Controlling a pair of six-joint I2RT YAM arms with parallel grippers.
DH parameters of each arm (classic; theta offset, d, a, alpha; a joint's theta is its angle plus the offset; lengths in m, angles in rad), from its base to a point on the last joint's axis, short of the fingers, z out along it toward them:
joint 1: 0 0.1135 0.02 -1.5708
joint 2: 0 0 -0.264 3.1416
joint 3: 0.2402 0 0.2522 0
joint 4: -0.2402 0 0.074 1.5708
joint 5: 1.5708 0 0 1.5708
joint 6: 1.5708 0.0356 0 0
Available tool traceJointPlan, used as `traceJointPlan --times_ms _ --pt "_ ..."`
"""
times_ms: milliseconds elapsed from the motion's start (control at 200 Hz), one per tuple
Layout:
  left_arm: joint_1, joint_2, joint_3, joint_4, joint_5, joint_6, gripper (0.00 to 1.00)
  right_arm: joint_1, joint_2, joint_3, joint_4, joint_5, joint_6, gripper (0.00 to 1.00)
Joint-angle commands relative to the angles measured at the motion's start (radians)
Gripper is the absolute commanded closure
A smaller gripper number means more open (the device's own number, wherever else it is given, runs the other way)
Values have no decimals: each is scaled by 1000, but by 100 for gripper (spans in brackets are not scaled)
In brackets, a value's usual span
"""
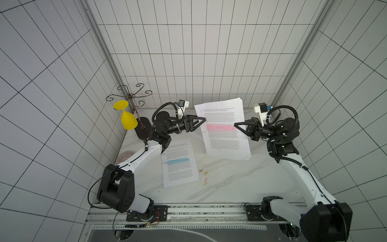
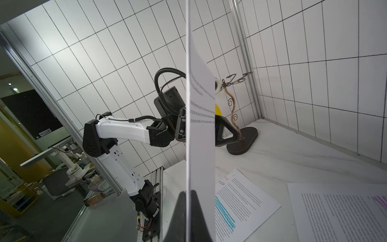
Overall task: Unclip the paperclips from the documents
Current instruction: Remove the paper clip from the document.
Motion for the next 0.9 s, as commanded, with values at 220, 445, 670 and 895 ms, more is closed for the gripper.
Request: traceJointPlan --times_ms 220,445,670,895 --pt "-50 7 -24 123 125 -95 46 18 36 37 104 -6 47 100" --pt "-32 -5 -96 89 110 -79 72 9 34 63 64 59 -8 100" --pt "-22 -2 -124 76 110 -79 80 1 28 57 -14 102 -29 100" --pt "-22 0 -139 39 129 -70 84 -2 27 59 -65 134 -49 100"
